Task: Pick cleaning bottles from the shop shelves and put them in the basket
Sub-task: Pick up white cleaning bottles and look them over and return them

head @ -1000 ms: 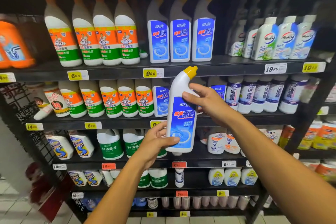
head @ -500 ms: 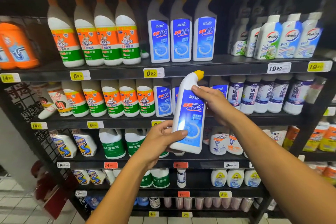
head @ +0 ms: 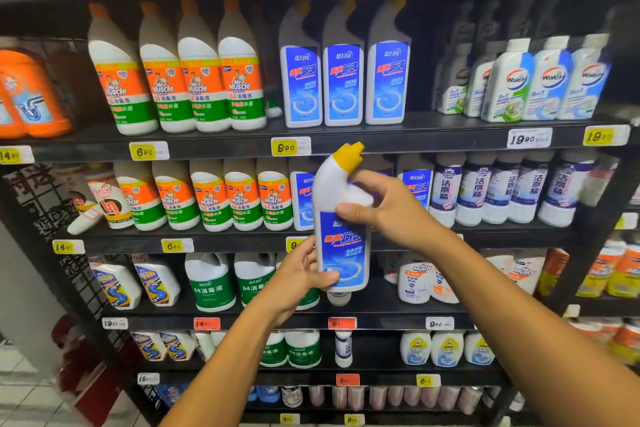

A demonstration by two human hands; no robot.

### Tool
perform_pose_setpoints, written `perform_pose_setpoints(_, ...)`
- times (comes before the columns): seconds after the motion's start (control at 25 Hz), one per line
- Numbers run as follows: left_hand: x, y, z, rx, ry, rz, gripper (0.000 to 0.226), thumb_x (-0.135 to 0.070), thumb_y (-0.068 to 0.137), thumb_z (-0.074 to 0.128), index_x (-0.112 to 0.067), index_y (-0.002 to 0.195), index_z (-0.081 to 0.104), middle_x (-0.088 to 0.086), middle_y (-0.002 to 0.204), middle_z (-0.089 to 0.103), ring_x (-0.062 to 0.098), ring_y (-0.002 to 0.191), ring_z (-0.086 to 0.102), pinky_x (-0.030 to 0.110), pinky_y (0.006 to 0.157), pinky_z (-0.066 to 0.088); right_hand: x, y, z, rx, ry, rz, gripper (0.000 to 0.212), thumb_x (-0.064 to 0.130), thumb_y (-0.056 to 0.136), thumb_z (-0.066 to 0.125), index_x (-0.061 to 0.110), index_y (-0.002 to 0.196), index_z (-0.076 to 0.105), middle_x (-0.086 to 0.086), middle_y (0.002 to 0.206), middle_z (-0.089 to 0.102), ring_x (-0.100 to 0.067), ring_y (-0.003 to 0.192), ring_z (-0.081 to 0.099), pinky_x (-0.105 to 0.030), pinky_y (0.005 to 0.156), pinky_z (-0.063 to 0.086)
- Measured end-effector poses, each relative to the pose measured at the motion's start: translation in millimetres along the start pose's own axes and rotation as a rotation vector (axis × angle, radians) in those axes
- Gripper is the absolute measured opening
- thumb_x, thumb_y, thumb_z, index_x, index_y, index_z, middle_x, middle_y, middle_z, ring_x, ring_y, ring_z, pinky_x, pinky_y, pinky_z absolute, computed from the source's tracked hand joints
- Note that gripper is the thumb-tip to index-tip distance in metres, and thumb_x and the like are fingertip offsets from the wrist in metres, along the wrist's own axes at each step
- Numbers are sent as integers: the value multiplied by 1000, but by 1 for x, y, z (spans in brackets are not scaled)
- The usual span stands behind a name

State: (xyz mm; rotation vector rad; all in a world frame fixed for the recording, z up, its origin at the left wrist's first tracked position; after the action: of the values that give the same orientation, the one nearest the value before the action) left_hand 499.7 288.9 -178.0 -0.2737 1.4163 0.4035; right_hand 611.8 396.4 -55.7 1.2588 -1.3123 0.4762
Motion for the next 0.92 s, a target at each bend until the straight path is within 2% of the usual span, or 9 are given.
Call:
perform_pose_setpoints(0.16,3,5,1,18,8,13,61,-2,66,78,-15,123,57,5,113,73,20,103,70,27,74,57,2,-3,0,-14,-57,-51,35,21,84,78,39,111,66,14,107,74,-8,98,71,-22,76,57)
perform_pose_setpoints(0.28,0,1,6,64,-48,14,64,-6,70,78,-13,129,55,11,122,70,26,112,67,33,85,57,6,-2,-8,-72,12,-25,28,29,79,76,32,106,68,12,98,77,-9,91,73,-17,67,55)
perform_pose_setpoints(0.4,-6,-9,13,117,-273,-16,63,-21,71,84,-15,129,58,12,129,66,26,116,65,37,85,58,0,3,-22,-211,124,73,17,34,83,72,25,97,71,6,84,78,-8,74,74,-16,54,52)
perform_pose_setpoints(0.48,-8,-16,18,176,-512,-45,64,-36,72,86,-14,128,63,13,135,61,29,122,61,48,90,55,-10,3,-29,-283,253,156,16,38,84,69,24,89,74,5,79,76,-8,67,70,-18,50,50)
perform_pose_setpoints(0.56,-9,-23,24,244,-704,-87,61,-42,74,83,-12,126,67,18,139,57,37,126,56,58,95,50,-20,4,-33,-302,404,215,23,43,78,68,24,87,76,4,82,74,-10,71,69,-24,58,56)
perform_pose_setpoints(0.68,-7,-32,33,302,-729,-183,70,-43,73,83,-6,130,63,30,141,50,51,124,53,60,101,46,-28,4,-32,-269,571,232,28,41,78,65,21,96,75,0,90,76,-15,82,71,-40,79,59)
perform_pose_setpoints(0.8,-8,-37,33,183,-671,-129,71,-35,69,87,-6,129,63,31,134,56,52,116,58,57,90,54,-31,4,-27,-232,613,237,36,35,86,62,14,115,68,-3,101,74,-18,93,70,-46,88,56)
perform_pose_setpoints(0.92,-6,-40,26,-82,-394,-30,61,-30,78,80,-5,129,56,25,124,64,43,106,67,49,81,59,-35,1,-19,-283,430,288,34,35,96,58,20,126,64,-1,107,70,-20,95,66,-38,78,61)
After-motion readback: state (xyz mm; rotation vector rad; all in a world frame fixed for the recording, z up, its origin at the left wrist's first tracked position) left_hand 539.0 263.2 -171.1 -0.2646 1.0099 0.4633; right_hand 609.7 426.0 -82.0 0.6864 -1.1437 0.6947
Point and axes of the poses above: each hand's wrist, its own y-axis towards the middle knuckle, its own z-axis out of the palm, x = y × z, the point moved 5 cm from there along y, towards the middle knuckle
